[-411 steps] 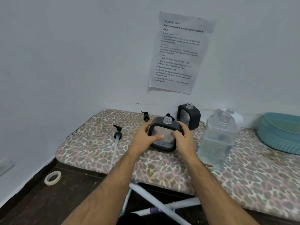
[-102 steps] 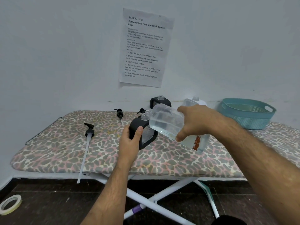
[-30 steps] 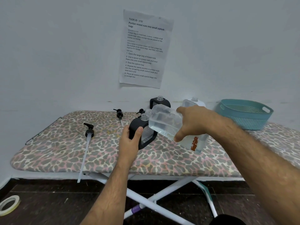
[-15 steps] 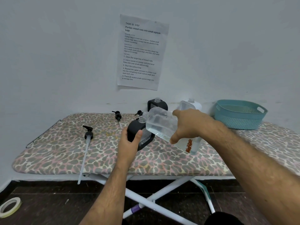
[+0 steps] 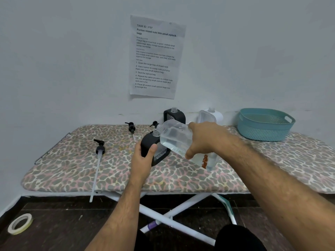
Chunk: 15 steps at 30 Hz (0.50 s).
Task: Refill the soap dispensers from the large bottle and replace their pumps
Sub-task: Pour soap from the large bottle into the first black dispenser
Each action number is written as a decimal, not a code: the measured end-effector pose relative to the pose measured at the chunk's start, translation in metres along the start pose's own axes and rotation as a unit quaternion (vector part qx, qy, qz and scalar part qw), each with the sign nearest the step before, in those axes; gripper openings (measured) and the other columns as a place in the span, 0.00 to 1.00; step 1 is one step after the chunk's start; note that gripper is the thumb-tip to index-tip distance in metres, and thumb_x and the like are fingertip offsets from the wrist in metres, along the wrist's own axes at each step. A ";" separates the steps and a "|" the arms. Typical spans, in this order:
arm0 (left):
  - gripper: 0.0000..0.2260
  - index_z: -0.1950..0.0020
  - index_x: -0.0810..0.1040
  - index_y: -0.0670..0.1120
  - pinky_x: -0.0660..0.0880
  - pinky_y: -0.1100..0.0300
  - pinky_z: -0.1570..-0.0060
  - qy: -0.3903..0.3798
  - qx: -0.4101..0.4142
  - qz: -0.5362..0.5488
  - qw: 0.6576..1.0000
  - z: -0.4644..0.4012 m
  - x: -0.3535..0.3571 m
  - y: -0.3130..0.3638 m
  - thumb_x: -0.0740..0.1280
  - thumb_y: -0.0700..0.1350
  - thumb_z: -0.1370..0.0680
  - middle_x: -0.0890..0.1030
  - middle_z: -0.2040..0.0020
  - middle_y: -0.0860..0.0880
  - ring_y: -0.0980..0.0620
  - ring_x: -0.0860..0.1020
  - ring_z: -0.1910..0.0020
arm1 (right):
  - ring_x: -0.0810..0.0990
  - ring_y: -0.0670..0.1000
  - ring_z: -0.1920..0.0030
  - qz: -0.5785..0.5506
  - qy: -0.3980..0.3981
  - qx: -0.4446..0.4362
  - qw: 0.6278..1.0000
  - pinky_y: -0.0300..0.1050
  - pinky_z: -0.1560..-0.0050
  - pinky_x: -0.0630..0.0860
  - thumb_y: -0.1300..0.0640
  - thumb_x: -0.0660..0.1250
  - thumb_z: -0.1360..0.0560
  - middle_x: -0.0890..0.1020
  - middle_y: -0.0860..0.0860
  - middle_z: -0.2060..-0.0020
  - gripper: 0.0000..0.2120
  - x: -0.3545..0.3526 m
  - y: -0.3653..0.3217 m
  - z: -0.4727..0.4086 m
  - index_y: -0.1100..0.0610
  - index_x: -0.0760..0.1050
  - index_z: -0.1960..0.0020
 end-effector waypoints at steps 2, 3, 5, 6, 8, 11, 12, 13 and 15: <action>0.28 0.31 0.71 0.49 0.77 0.59 0.48 0.000 0.002 0.001 1.000 0.000 0.000 0.000 0.67 0.61 0.27 0.79 0.41 0.51 0.54 0.79 0.44 | 0.74 0.50 0.54 0.001 0.000 -0.001 1.000 0.45 0.63 0.72 0.37 0.77 0.37 0.74 0.46 0.54 0.43 0.000 0.000 -0.001 0.51 0.64 0.29; 0.28 0.31 0.71 0.49 0.77 0.58 0.47 0.000 0.002 0.002 1.000 0.000 -0.001 -0.001 0.66 0.61 0.27 0.79 0.41 0.51 0.54 0.79 0.44 | 0.74 0.50 0.54 0.001 -0.002 -0.002 1.000 0.45 0.62 0.72 0.37 0.77 0.37 0.74 0.46 0.54 0.43 0.000 0.000 -0.001 0.51 0.64 0.28; 0.26 0.33 0.71 0.49 0.76 0.60 0.48 0.001 0.004 0.001 1.000 0.000 -0.001 0.000 0.66 0.60 0.26 0.80 0.42 0.52 0.55 0.79 0.44 | 0.74 0.50 0.54 0.000 -0.005 -0.003 1.000 0.45 0.62 0.72 0.37 0.77 0.37 0.74 0.46 0.54 0.44 0.001 -0.001 -0.001 0.51 0.64 0.28; 0.24 0.33 0.72 0.49 0.76 0.61 0.49 0.002 0.005 0.002 1.000 0.000 0.000 0.001 0.67 0.59 0.25 0.80 0.42 0.53 0.56 0.79 0.44 | 0.74 0.50 0.54 0.001 -0.004 -0.003 1.000 0.45 0.63 0.71 0.37 0.77 0.37 0.74 0.46 0.54 0.43 0.000 -0.001 -0.001 0.51 0.64 0.28; 0.20 0.34 0.72 0.50 0.76 0.62 0.49 0.002 0.002 0.010 1.000 -0.001 0.000 0.000 0.67 0.56 0.23 0.80 0.43 0.54 0.56 0.80 0.45 | 0.73 0.50 0.55 0.004 -0.005 -0.004 1.000 0.44 0.63 0.71 0.37 0.77 0.37 0.73 0.45 0.55 0.43 -0.001 -0.001 -0.002 0.51 0.64 0.29; 0.15 0.36 0.72 0.53 0.76 0.63 0.49 0.002 0.001 0.009 1.000 -0.001 0.000 0.000 0.67 0.53 0.22 0.80 0.44 0.55 0.58 0.80 0.45 | 0.73 0.49 0.55 0.005 -0.006 -0.004 1.000 0.44 0.62 0.71 0.37 0.77 0.36 0.72 0.45 0.56 0.43 -0.002 -0.001 -0.002 0.51 0.64 0.28; 0.14 0.37 0.72 0.54 0.75 0.63 0.50 0.003 0.001 0.008 1.000 0.000 -0.001 0.000 0.67 0.53 0.22 0.80 0.44 0.56 0.59 0.80 0.46 | 0.73 0.49 0.55 0.005 -0.008 -0.004 1.000 0.44 0.61 0.71 0.37 0.77 0.37 0.72 0.45 0.57 0.43 -0.003 -0.001 -0.002 0.51 0.64 0.28; 0.14 0.38 0.72 0.55 0.75 0.63 0.50 0.004 0.001 0.008 1.000 0.000 0.000 0.001 0.67 0.53 0.22 0.80 0.44 0.57 0.59 0.79 0.46 | 0.73 0.49 0.55 0.005 -0.008 -0.003 1.000 0.45 0.61 0.71 0.37 0.77 0.37 0.71 0.45 0.58 0.43 -0.003 -0.001 -0.002 0.51 0.64 0.29; 0.14 0.38 0.72 0.56 0.75 0.64 0.50 0.006 -0.001 0.008 1.000 0.001 0.000 0.001 0.67 0.54 0.22 0.79 0.44 0.57 0.59 0.79 0.45 | 0.73 0.49 0.55 0.008 -0.008 -0.003 1.000 0.45 0.61 0.72 0.37 0.77 0.37 0.71 0.45 0.58 0.43 -0.002 -0.001 -0.002 0.51 0.64 0.29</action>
Point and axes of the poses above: each hand's wrist, its own z-axis away from the middle knuckle, its own x-axis out of the palm, y = z × x, the point moved 7 cm from there along -z, towards the middle knuckle
